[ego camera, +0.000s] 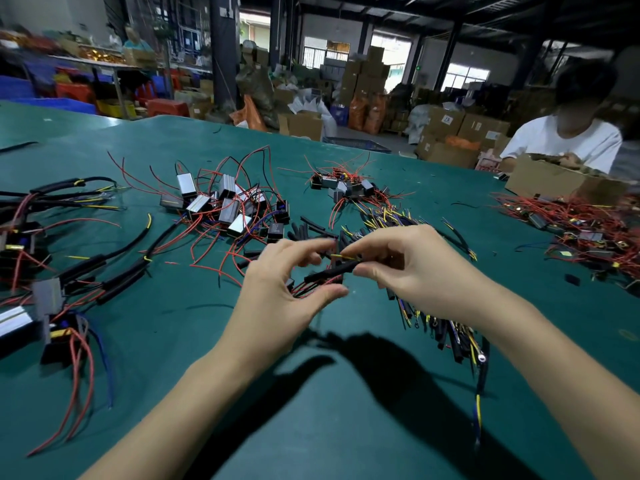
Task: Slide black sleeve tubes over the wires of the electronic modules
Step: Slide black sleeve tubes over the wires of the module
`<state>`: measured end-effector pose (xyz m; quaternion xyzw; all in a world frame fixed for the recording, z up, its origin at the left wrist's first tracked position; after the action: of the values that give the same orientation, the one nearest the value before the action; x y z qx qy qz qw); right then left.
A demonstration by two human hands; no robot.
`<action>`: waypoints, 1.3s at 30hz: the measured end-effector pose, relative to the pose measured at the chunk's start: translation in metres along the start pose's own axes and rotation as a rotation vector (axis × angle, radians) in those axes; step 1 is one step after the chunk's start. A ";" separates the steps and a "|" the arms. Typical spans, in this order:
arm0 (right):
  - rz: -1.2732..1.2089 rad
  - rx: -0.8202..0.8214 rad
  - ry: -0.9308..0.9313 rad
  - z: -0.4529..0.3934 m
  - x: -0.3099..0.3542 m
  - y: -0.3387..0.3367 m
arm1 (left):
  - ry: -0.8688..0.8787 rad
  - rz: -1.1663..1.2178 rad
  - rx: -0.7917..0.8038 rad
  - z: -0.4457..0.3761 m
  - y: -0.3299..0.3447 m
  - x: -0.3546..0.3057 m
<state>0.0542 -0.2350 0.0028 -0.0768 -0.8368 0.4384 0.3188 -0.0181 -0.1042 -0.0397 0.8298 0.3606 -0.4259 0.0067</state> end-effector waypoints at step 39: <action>0.312 -0.142 -0.466 -0.084 0.147 -0.066 | -0.236 0.423 0.156 0.003 -0.093 0.018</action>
<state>-0.0008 -0.1569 0.1581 -0.1238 -0.8941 0.4285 0.0403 -0.0697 -0.0256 -0.0264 0.8292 0.1418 -0.5357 0.0735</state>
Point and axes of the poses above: each hand's wrist, its own z-axis away from the middle knuckle, its own y-axis out of the palm, x = y × z, the point moved 6 cm from there along -z, towards the middle knuckle, and after that the axes turned 6 degrees about -x, right-handed, at the moved point
